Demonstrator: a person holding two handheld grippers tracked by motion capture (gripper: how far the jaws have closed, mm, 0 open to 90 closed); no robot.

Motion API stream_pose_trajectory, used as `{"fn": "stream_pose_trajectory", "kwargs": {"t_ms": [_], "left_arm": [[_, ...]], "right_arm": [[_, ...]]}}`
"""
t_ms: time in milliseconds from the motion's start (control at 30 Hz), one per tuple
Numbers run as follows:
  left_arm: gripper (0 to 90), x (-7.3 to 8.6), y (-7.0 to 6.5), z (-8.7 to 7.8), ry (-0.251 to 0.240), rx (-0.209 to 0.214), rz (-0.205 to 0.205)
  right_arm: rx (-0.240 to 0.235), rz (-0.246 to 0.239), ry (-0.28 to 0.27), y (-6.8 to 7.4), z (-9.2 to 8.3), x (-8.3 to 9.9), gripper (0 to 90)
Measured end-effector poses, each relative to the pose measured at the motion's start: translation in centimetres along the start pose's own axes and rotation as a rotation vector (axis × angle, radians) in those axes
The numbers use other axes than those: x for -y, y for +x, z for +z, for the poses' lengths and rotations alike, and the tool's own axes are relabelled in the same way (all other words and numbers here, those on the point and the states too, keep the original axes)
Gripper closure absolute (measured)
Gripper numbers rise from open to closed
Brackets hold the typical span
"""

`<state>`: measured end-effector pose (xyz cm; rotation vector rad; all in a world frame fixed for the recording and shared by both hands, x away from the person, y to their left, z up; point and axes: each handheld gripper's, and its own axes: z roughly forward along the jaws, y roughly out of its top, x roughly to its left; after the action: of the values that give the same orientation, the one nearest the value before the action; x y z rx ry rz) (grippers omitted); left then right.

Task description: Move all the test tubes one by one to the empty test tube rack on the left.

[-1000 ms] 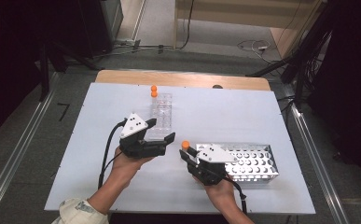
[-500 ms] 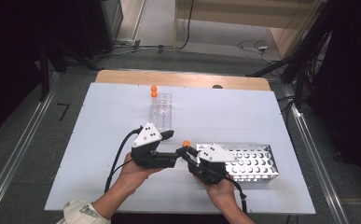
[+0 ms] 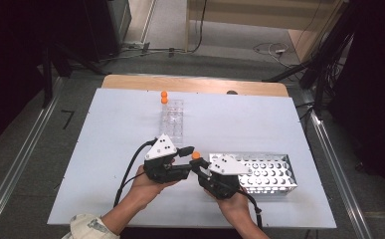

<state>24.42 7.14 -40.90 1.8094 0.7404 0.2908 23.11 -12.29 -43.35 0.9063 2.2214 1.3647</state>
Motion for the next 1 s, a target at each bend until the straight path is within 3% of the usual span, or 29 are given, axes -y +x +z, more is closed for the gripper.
{"fn": "stream_pose_trajectory", "kwargs": {"t_ms": [100,267,600,833,1000], "left_arm": [[63.9,0.1,0.1,0.0,-0.003,0.003,-0.006],[68.8,0.1,-0.1,0.0,-0.006,0.005,-0.001],[70.4,0.0,-0.1,-0.1,-0.013,0.000,-0.006],[70.4,-0.4,0.3,-0.6,-0.031,-0.010,-0.021],[70.4,-0.7,1.3,-1.2,-0.037,-0.040,-0.046]], "right_arm": [[-0.001,-0.001,0.000,0.0,0.0,0.0,72.1],[-0.003,-0.001,0.003,0.0,0.0,0.0,72.1],[-0.008,0.003,-0.005,-0.1,-0.1,0.0,71.2],[-0.046,-0.001,-0.025,-0.3,-0.5,-0.2,47.2],[-0.071,-0.005,-0.029,-0.2,-1.0,-0.3,37.4]]}}
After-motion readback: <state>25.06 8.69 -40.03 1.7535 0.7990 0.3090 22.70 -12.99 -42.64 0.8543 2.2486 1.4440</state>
